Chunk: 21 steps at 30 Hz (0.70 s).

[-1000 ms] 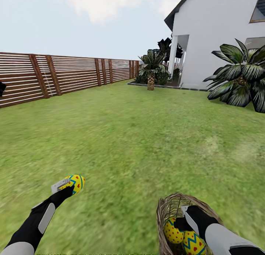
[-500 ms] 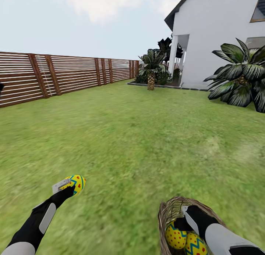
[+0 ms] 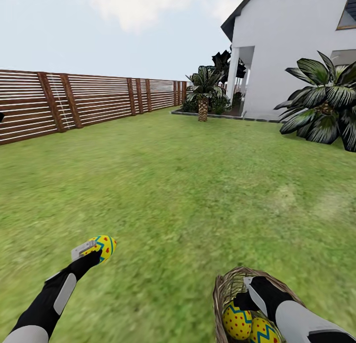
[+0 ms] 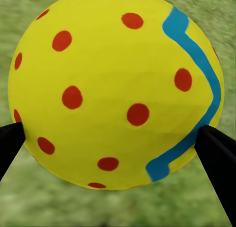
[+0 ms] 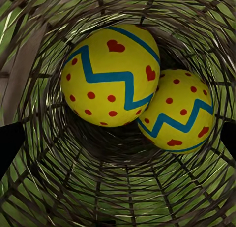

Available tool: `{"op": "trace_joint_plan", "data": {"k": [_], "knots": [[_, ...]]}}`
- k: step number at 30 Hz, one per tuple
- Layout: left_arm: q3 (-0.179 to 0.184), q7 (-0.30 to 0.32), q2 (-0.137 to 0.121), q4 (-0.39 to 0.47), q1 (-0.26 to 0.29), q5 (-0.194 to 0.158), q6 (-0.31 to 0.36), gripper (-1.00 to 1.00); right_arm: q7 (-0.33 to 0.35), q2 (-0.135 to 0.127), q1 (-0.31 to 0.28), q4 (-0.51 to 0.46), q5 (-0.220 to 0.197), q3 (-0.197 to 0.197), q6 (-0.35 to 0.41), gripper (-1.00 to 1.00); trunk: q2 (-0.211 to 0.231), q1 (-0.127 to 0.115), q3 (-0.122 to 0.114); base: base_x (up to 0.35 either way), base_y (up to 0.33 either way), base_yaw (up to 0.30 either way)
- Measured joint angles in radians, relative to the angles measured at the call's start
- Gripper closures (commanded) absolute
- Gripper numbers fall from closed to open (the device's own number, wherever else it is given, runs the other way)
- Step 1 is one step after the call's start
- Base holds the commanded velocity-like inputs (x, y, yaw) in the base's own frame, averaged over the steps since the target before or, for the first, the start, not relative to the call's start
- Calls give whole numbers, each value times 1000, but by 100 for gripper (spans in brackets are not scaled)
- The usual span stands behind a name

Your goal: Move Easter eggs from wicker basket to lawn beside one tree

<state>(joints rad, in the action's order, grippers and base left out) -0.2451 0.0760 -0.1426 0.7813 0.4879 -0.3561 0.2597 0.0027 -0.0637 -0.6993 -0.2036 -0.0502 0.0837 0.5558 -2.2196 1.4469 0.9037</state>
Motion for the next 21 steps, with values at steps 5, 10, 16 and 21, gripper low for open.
{"op": "trace_joint_plan", "data": {"k": [5, 10, 16, 21], "knots": [[0, 0, 4, 0, 0, 1, 0, 100, 0, 0, 0, 0, 0, 0, 0, -100, 0, 0, 0, 0, 0, 0], [0, 0, 4, 0, 0, 1, 0, 100, 0, 0, 0, 0, 0, 0, 0, -100, 0, 0, 0, 0, 0, -6], [0, 0, 5, -14, 0, 1, 0, 100, 0, -1, 0, 1, -2, -1, 0, -100, 0, 0, -2, 0, 0, -248], [0, 0, 6, -14, 1, 1, 1, 100, 0, -2, 0, 0, -3, -2, 0, -100, 0, 0, -5, 0, 0, -291]]}}
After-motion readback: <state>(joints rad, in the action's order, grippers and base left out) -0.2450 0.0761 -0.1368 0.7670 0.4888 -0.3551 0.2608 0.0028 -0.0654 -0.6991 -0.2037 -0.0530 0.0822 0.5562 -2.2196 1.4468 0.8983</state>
